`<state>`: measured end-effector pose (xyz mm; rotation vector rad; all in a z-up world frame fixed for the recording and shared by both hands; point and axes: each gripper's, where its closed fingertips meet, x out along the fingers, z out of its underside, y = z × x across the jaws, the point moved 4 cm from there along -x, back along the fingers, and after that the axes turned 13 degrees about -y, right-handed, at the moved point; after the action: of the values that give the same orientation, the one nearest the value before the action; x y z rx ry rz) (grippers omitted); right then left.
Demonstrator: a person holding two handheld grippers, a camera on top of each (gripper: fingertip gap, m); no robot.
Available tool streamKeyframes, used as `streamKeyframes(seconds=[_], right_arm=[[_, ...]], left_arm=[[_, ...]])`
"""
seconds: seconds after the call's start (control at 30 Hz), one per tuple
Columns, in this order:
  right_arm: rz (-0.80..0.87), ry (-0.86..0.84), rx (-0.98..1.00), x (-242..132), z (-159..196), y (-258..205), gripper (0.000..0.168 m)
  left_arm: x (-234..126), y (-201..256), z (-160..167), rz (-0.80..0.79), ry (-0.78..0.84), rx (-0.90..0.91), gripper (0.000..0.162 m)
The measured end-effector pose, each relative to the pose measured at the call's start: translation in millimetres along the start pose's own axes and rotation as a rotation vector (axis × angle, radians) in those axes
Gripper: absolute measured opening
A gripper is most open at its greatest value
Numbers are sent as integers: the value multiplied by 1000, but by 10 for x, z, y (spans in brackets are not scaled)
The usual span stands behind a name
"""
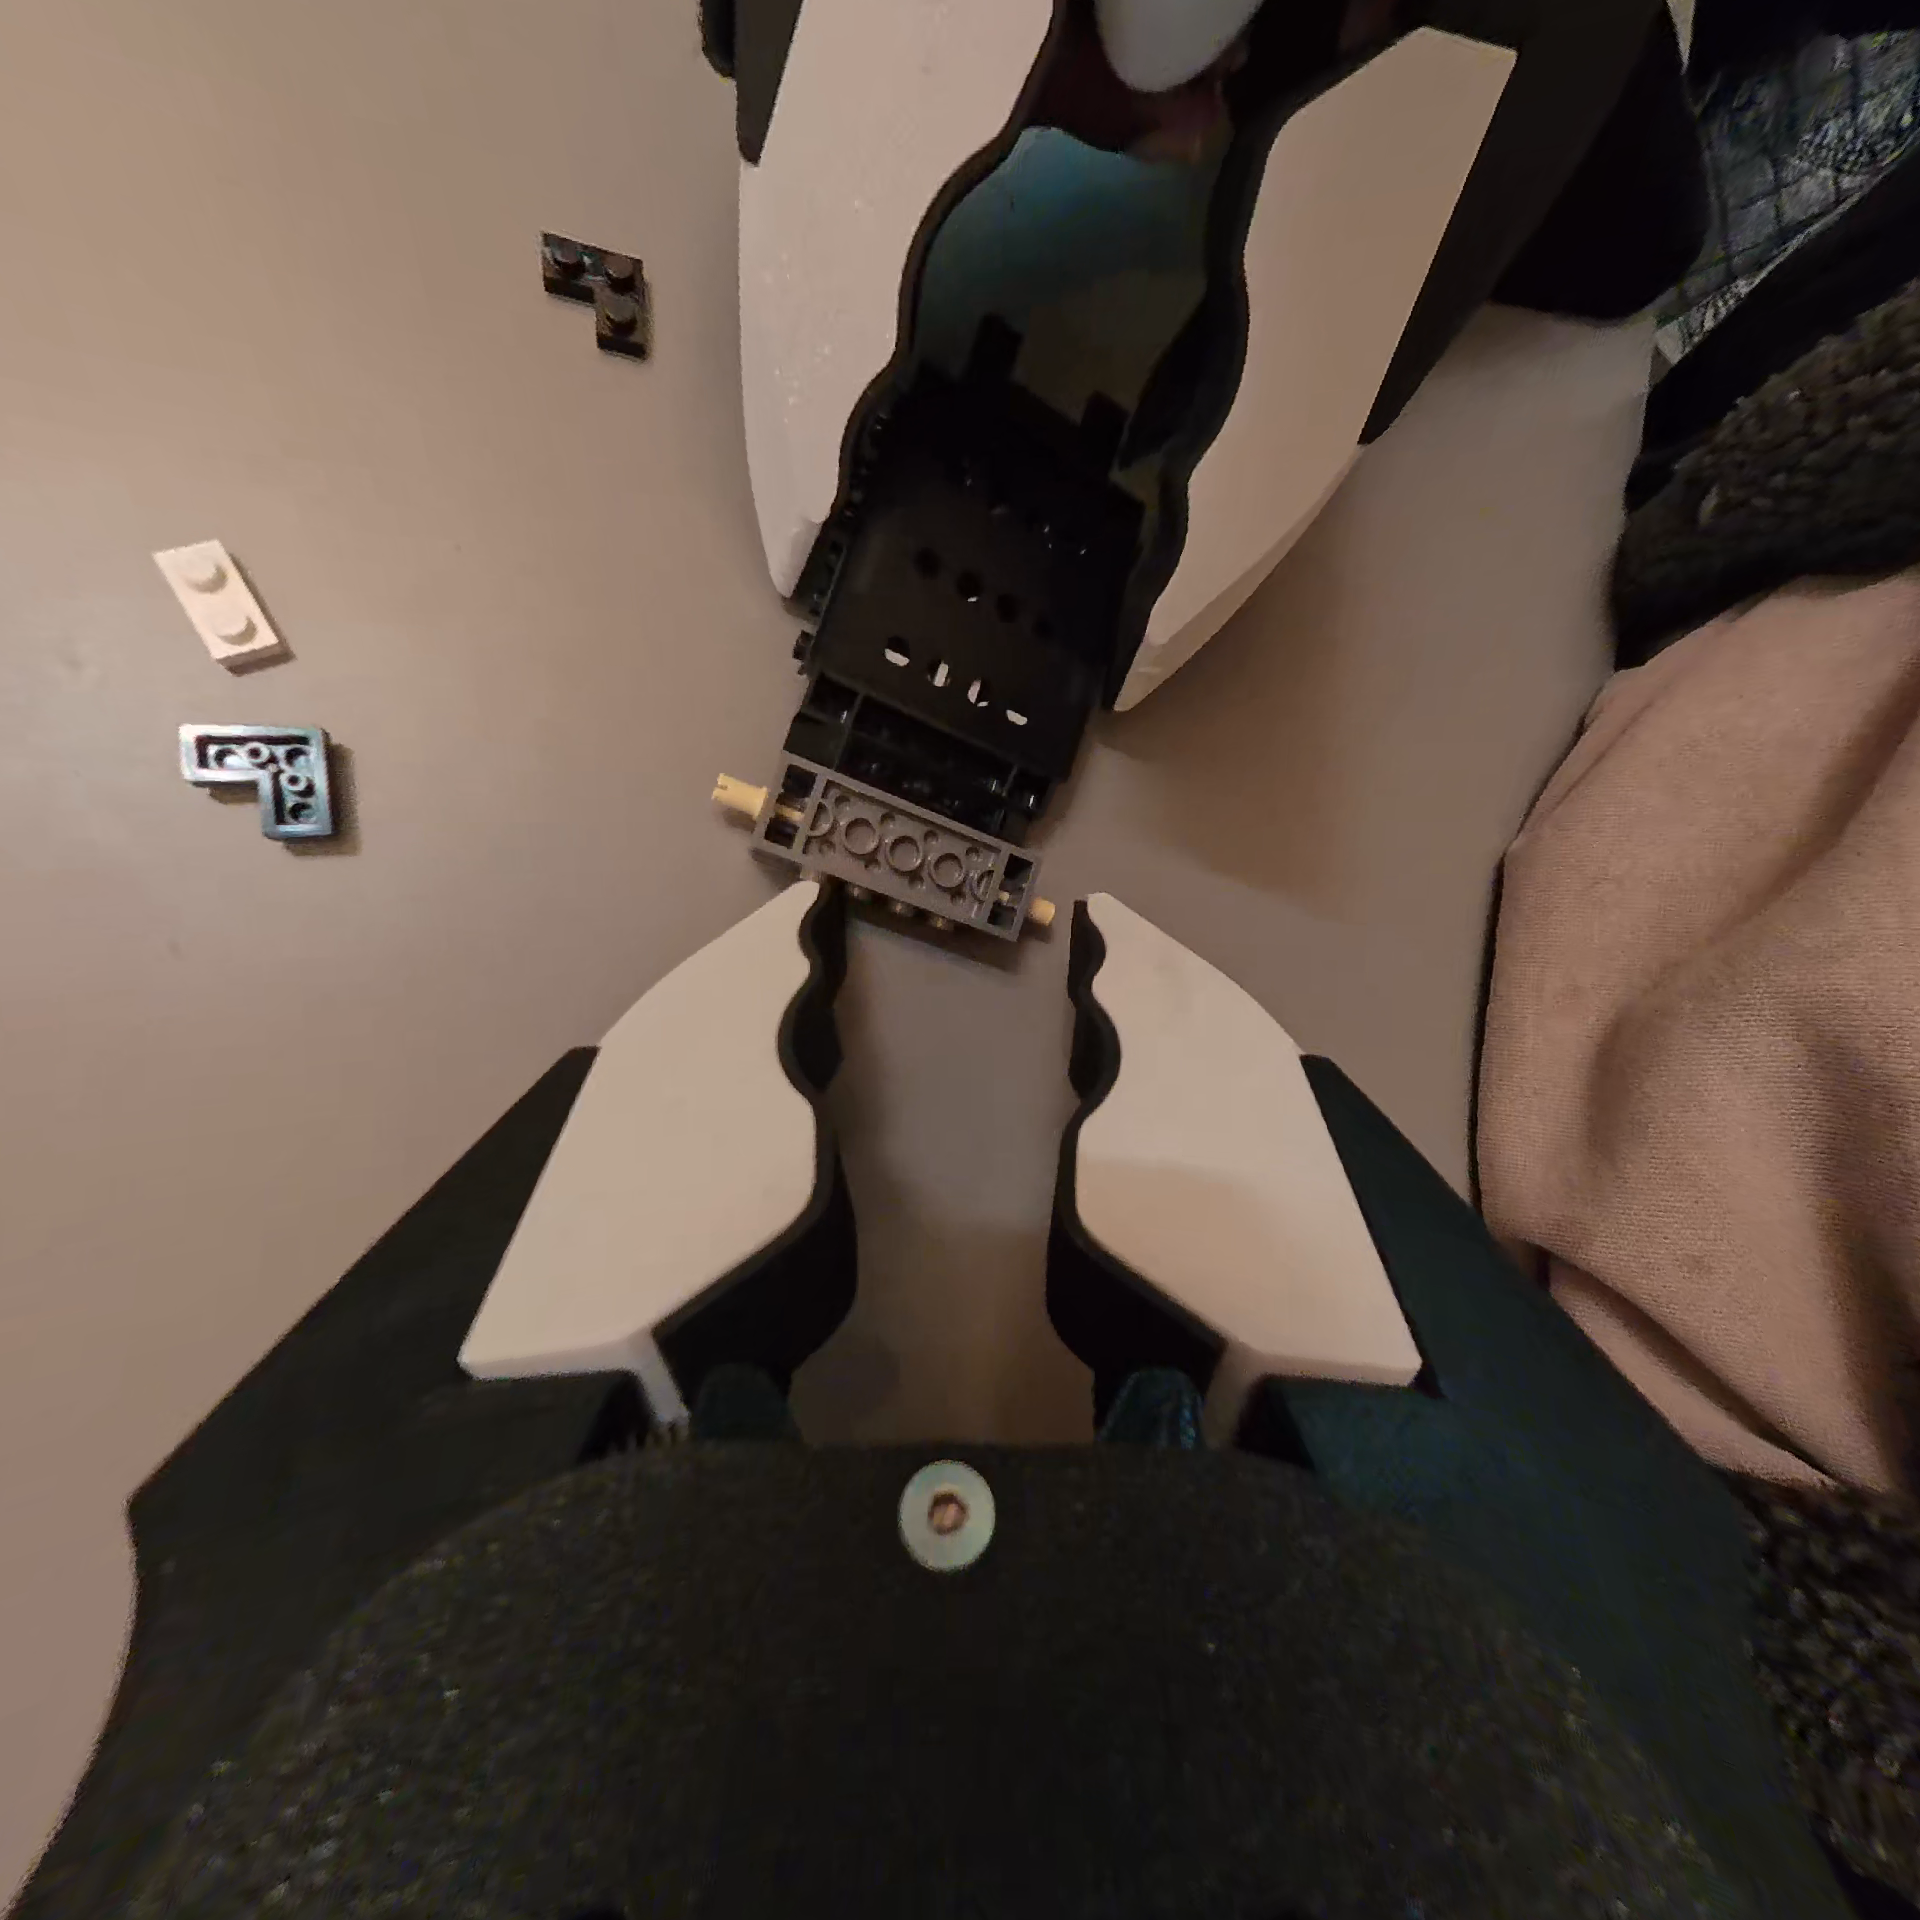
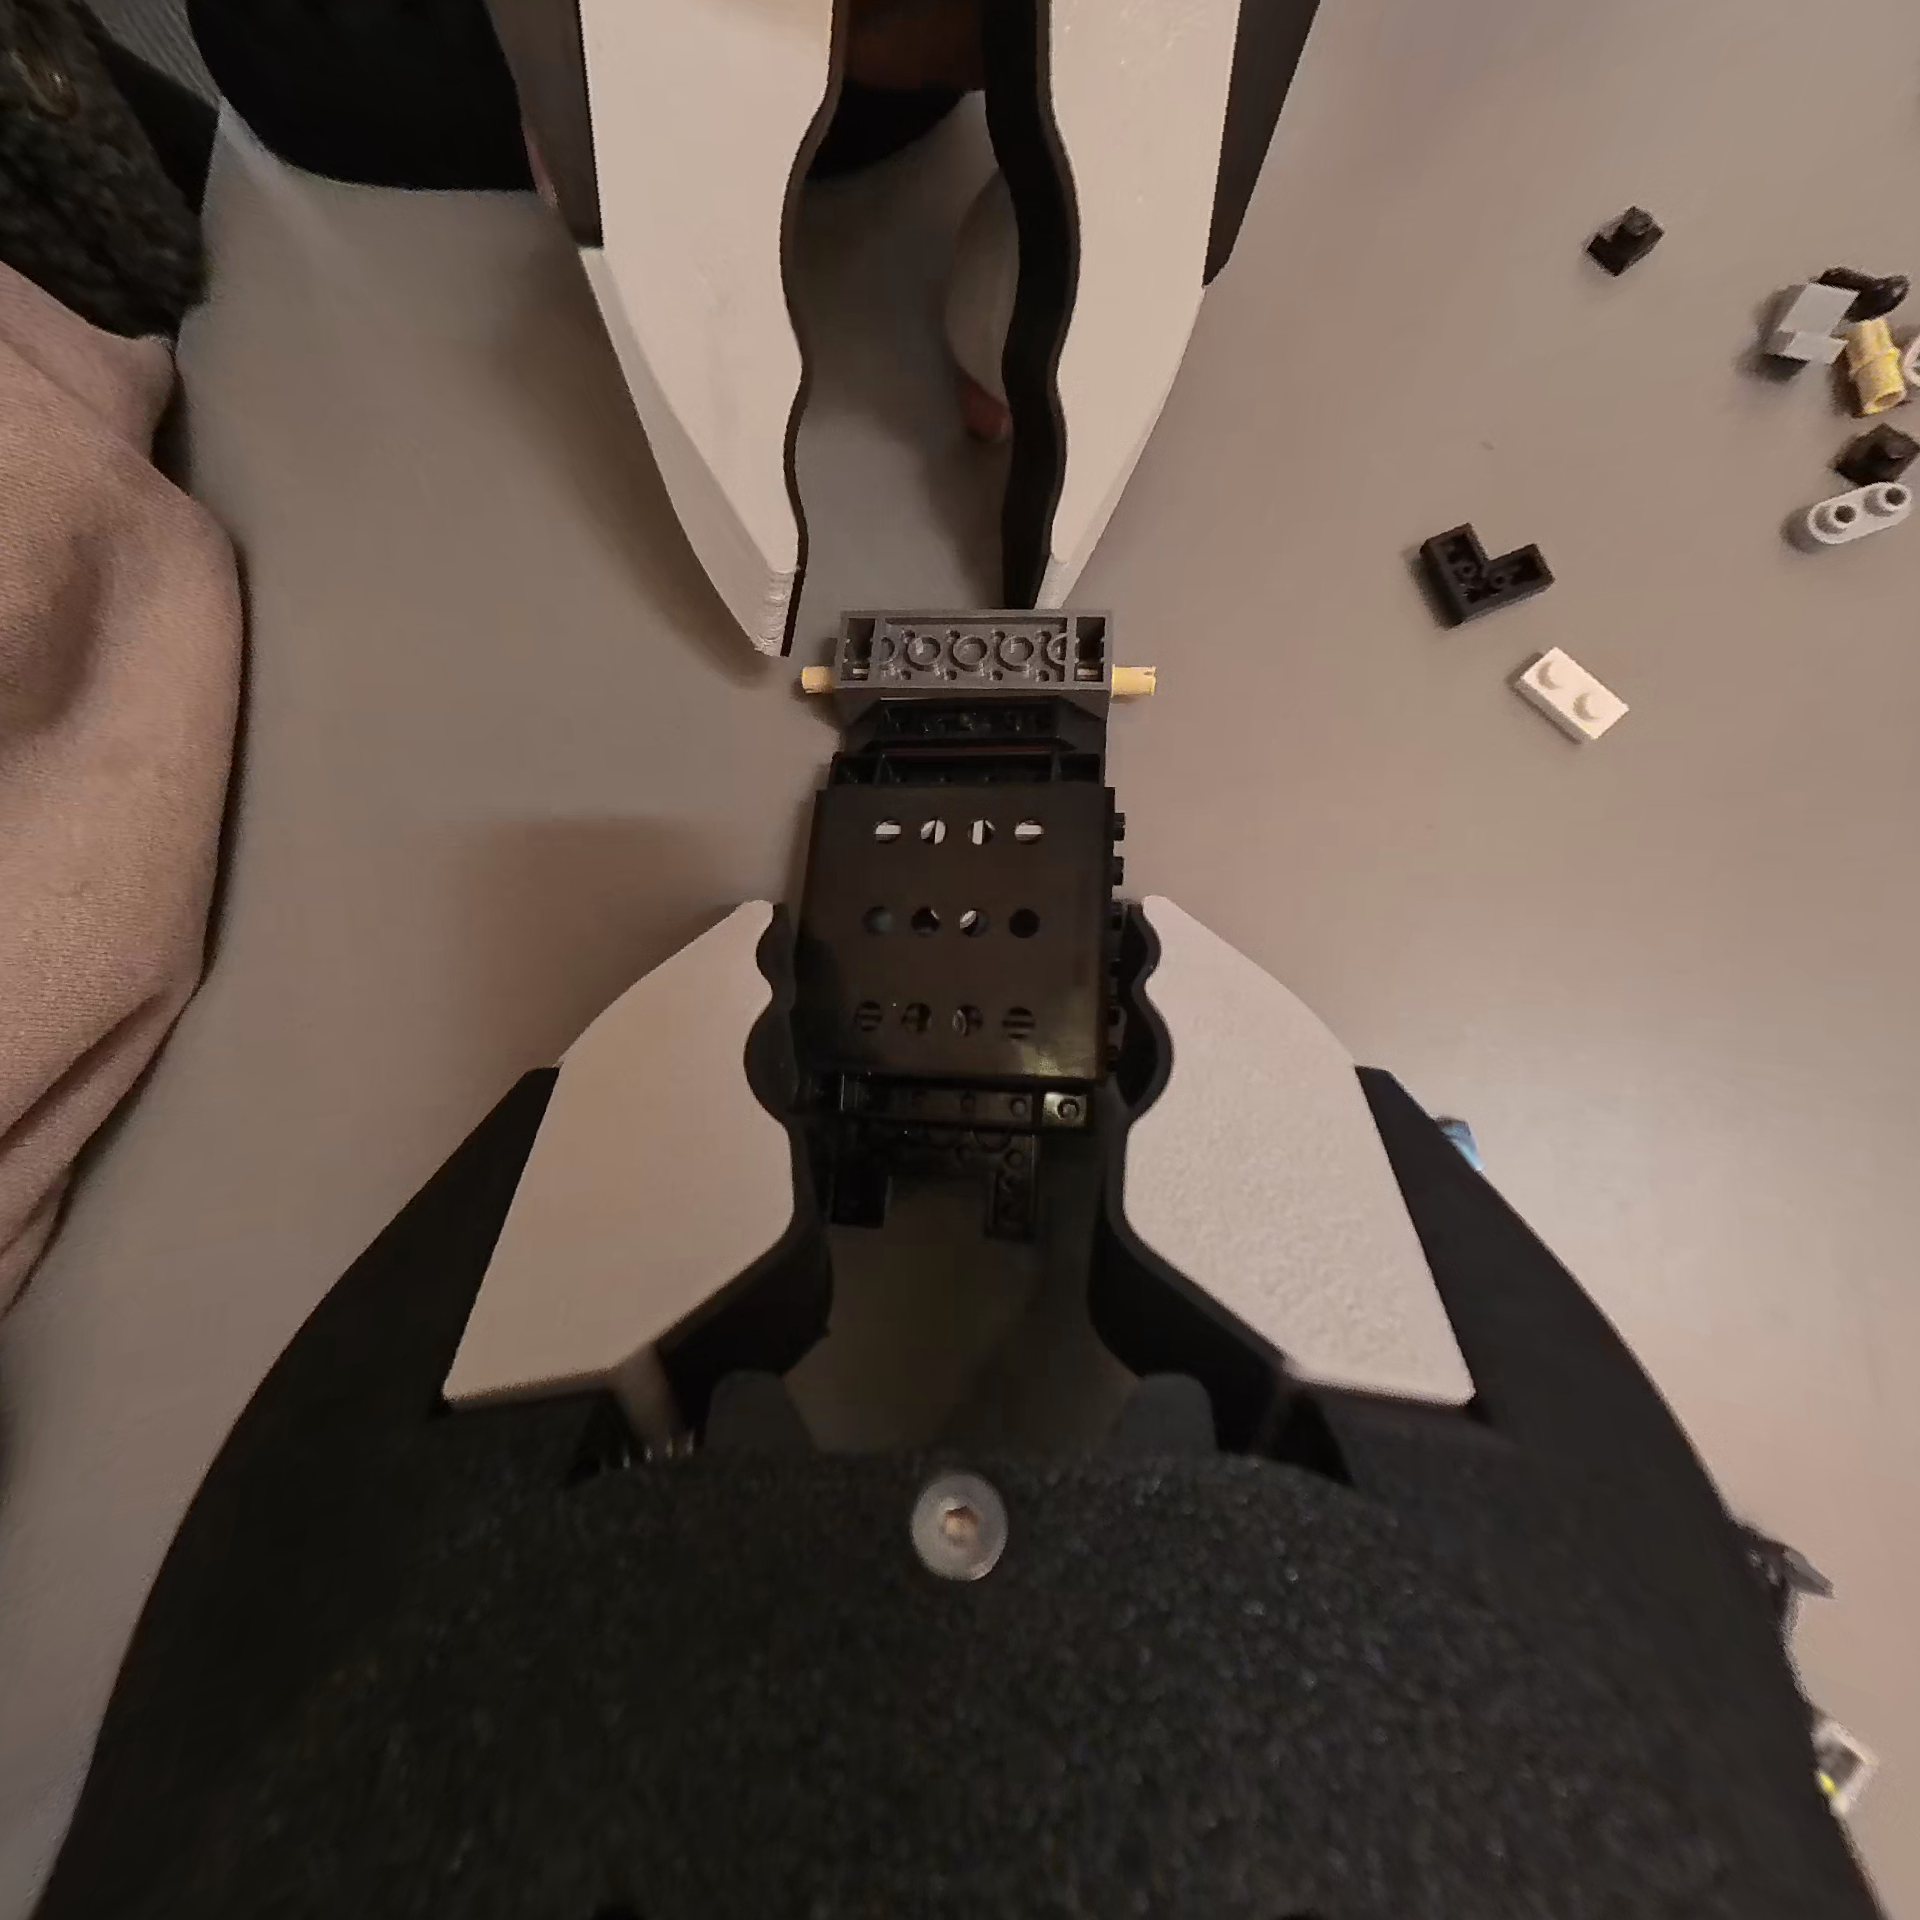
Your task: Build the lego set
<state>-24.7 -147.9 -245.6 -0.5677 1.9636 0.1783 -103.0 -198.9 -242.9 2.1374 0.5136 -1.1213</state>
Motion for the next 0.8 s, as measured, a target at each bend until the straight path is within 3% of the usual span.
streamKeyframes(seconds=[0.47,0.73,0.77,0.8], right_arm=[[71,275,24,-140,-87,-17,60],[136,643,88,-591,-223,21,58],[155,707,109,-691,-232,41,40],[183,796,132,-826,-227,72,1]], left_arm=[[-187,-74,-45,103,189,-160,28],[-586,-1,-339,46,291,-104,28],[-653,29,-393,48,303,-89,23],[-707,54,-445,43,311,-77,26]])
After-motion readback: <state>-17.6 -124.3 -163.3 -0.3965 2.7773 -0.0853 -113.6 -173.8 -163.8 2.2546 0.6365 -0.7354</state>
